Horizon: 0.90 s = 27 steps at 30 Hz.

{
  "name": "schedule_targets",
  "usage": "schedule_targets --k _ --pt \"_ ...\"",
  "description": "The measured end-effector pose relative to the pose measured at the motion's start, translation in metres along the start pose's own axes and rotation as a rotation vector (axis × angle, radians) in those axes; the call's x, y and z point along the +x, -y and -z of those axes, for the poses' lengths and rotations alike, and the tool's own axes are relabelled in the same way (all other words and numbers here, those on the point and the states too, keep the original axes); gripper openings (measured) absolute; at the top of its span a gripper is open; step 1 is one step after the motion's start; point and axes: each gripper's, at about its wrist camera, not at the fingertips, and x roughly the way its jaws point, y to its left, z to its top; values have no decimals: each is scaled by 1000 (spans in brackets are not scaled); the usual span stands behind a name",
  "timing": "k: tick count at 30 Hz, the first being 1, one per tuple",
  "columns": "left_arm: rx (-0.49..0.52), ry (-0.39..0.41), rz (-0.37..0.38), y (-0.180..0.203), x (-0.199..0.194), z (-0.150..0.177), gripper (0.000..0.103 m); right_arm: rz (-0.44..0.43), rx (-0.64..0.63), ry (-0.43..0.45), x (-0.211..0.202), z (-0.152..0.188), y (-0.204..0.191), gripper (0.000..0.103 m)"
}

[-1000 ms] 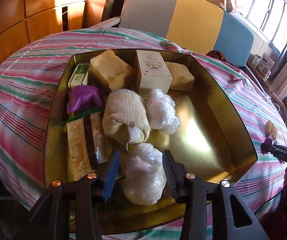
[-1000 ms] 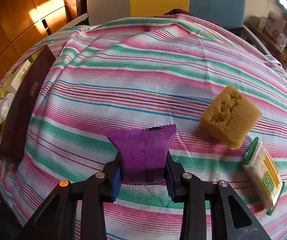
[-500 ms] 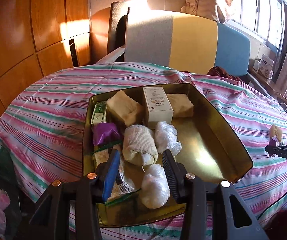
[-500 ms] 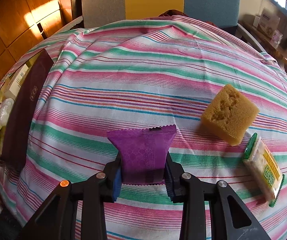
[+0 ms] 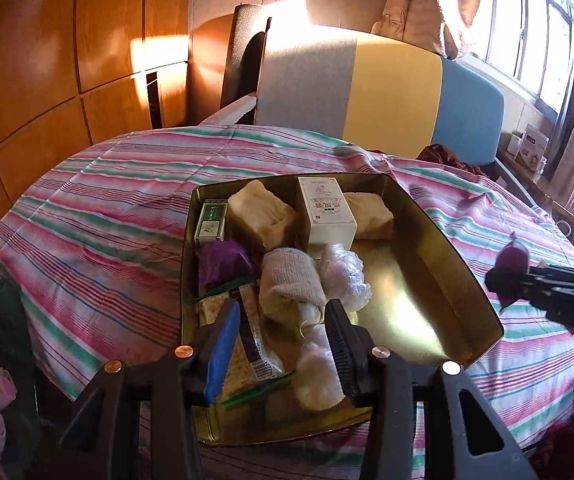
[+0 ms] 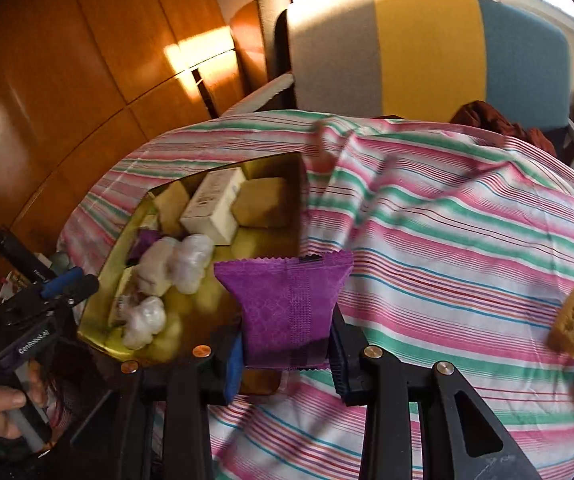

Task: Organize objects
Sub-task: 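Carry the purple packet into the tray and open the right gripper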

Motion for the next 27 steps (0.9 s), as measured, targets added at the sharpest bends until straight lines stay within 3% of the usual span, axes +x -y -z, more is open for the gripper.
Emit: schedule_targets --k 5,13,21,27 --pt "-15 -6 -1 -8 1 2 44 -38 -63 -80 38 2 -37 36" --pt "-34 -26 -3 -15 8 6 44 -51 -106 -238 96 16 -62 38" --pt "-44 -28 -7 -17 8 7 44 -79 -102 -244 101 24 -68 41" --pt "-30 -16 -4 -13 4 5 44 -104 -50 -188 79 20 -58 56"
